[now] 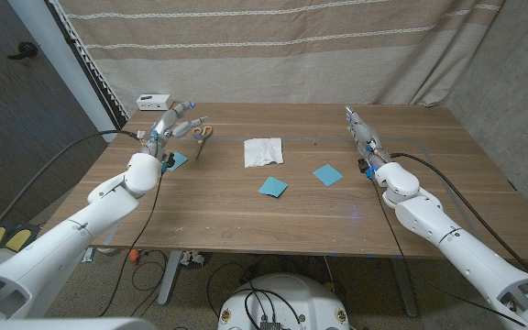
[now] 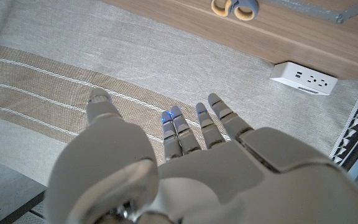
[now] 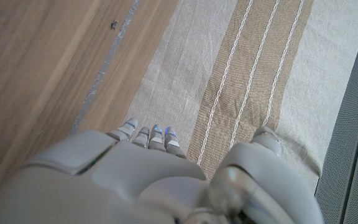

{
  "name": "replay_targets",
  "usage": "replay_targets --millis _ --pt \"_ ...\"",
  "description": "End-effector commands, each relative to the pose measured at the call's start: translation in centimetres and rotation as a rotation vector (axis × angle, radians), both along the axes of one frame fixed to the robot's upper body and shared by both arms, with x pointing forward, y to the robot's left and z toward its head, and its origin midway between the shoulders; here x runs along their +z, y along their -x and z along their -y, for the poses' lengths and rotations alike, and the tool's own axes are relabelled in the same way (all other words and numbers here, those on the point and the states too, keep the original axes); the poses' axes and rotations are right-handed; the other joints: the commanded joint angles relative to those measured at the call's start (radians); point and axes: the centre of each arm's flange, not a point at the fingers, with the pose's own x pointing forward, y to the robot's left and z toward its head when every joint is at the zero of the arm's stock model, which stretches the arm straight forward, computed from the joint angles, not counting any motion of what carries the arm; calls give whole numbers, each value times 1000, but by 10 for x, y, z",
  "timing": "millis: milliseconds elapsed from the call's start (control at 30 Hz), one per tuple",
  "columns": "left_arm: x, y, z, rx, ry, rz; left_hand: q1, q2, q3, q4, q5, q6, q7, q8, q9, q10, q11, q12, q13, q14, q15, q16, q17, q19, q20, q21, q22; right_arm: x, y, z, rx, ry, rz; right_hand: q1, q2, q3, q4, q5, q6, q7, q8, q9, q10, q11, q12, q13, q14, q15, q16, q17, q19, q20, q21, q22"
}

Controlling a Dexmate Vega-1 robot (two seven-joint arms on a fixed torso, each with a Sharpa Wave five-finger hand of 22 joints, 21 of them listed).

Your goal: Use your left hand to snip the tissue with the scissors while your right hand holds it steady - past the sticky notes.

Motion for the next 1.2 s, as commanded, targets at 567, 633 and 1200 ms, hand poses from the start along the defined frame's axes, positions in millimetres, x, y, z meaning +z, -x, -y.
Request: replay_targets --millis 567,633,1200 --pt "14 -5 -20 -137 -93 -87 55 27 33 -3 -10 -37 -32 -10 6 -62 3 -21 4 -146 -138 -35 2 -69 -91 -17 1 0 2 5 2 0 2 9 1 -10 1 11 6 -3 -2 3 4 -3 6 5 -4 -9 4 3 1 1 10 1" --pt "16 -4 -20 -126 -124 -86 58 27 34 -4 -10 -41 -34 -12 6 -71 7 -25 4 -146 -140 -32 2 -69 -92 -16 1 0 2 6 1 -1 0 9 2 -11 2 11 6 -2 -2 3 3 -2 6 5 -4 -10 4 3 1 1 10 1" --pt "32 -2 -2 8 -452 -23 115 20 57 -18 -4 -44 -48 -11 6 -72 -2 -21 -1 -104 -158 -18 -1 -39 -115 -8 -4 1 2 10 -8 -8 2 9 4 -14 2 13 8 -3 -2 3 5 -2 6 4 -4 -8 4 3 1 1 9 1"
